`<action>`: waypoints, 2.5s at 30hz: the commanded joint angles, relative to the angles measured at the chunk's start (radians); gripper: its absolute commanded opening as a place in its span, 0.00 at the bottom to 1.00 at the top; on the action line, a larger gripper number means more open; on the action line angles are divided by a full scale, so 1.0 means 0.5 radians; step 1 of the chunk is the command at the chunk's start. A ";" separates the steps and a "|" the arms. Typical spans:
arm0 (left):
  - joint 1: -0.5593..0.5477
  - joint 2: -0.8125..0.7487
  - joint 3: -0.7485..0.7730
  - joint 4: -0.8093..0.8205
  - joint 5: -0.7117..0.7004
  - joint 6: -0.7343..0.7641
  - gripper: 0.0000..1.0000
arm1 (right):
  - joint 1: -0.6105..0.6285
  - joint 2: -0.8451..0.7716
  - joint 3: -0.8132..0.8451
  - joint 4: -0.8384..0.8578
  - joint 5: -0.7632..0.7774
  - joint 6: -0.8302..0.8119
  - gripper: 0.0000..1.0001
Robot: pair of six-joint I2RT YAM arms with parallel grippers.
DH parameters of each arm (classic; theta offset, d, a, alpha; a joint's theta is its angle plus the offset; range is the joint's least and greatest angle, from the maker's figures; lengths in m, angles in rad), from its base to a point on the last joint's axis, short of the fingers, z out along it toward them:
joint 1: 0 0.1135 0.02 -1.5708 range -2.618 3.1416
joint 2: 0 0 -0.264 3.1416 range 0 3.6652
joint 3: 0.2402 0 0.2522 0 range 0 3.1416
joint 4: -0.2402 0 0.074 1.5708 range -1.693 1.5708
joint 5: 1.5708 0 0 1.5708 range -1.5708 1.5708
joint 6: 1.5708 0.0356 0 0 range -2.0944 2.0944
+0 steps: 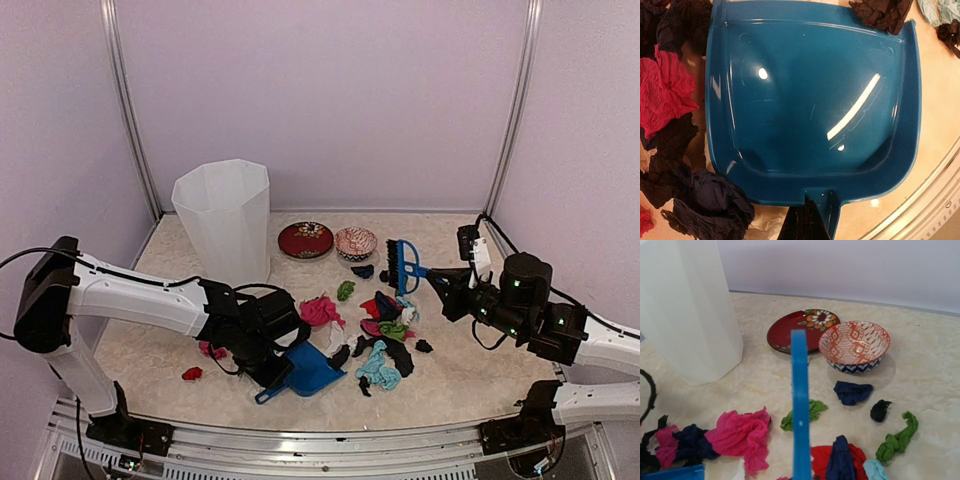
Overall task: Sweep away the paper scraps from the table
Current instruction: Place the dustpan at the center of the board, then pick up the dustpan from the center of the board.
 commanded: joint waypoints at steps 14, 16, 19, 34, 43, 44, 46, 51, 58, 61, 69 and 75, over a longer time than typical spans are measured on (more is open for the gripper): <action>-0.077 -0.351 -0.090 0.148 -0.259 0.045 0.52 | 0.013 0.078 0.044 0.029 0.029 -0.025 0.00; -0.118 -0.415 -0.138 0.151 -0.265 -0.018 0.57 | 0.013 0.085 0.055 0.025 0.029 -0.026 0.00; -0.187 -0.485 -0.216 0.177 -0.268 -0.087 0.63 | 0.012 0.090 0.057 0.023 0.036 -0.026 0.00; -0.333 -0.644 -0.633 0.597 -0.215 -0.294 0.66 | 0.013 0.178 0.096 0.016 -0.005 -0.001 0.00; -0.284 -0.493 -0.667 0.642 -0.141 -0.258 0.65 | 0.013 0.174 0.118 0.003 -0.001 -0.007 0.00; -0.274 -0.480 -0.672 0.642 -0.144 -0.259 0.65 | 0.013 0.173 0.114 0.006 0.000 -0.004 0.00; -0.266 -0.469 -0.682 0.640 -0.149 -0.254 0.65 | 0.013 0.177 0.110 0.009 -0.005 -0.001 0.00; -0.261 -0.467 -0.694 0.626 -0.154 -0.263 0.65 | 0.013 0.174 0.097 0.018 -0.005 0.007 0.00; -0.321 -0.442 -0.648 0.690 -0.058 -0.273 0.65 | 0.011 0.173 0.082 0.028 -0.013 0.011 0.00; -0.341 -0.419 -0.628 0.745 -0.016 -0.283 0.65 | 0.013 0.165 0.077 0.028 -0.017 0.009 0.00; -0.363 -0.337 -0.522 0.780 -0.065 -0.323 0.65 | 0.013 0.108 0.039 0.016 -0.004 0.023 0.00; -0.406 -0.210 -0.421 0.677 -0.345 -0.512 0.65 | 0.012 0.060 0.009 0.009 0.006 0.028 0.00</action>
